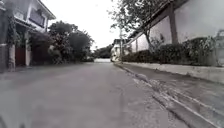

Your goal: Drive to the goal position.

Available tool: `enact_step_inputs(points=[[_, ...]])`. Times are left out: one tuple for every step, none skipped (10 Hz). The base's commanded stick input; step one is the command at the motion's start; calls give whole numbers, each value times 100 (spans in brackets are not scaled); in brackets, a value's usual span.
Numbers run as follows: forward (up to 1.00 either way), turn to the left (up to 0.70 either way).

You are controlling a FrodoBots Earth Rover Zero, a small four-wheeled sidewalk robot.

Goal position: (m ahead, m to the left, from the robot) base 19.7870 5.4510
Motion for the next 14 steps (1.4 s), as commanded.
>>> enact_step_inputs(points=[[100, 0], [100, 0], [100, 0], [100, 9], [100, 9], [100, 1], [100, 8], [100, 2], [100, 0], [100, 0], [100, 0], [100, 5], [100, 15], [100, 11]])
